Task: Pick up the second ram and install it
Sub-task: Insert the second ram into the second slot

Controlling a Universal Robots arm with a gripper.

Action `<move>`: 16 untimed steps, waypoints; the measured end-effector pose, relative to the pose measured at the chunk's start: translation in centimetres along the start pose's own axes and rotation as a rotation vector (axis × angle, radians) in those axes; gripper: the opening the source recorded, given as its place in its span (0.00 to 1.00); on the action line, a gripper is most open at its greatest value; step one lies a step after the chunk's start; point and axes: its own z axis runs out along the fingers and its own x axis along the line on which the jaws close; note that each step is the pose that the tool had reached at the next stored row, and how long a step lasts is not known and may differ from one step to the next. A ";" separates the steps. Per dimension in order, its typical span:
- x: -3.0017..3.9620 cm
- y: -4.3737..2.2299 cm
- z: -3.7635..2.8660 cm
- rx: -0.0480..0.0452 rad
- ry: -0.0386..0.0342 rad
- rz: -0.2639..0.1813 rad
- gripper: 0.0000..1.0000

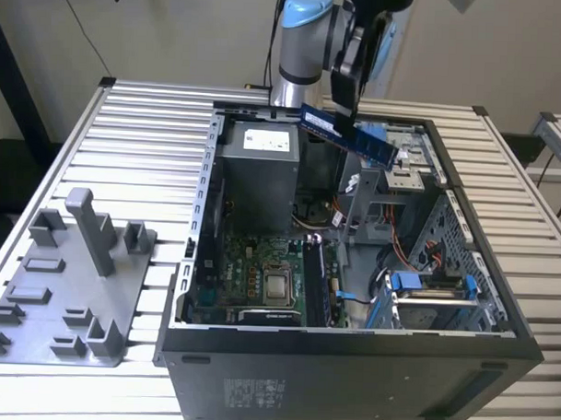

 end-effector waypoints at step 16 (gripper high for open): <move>0.01 -0.01 0.33 0.0061 0.0000 0.188 0.13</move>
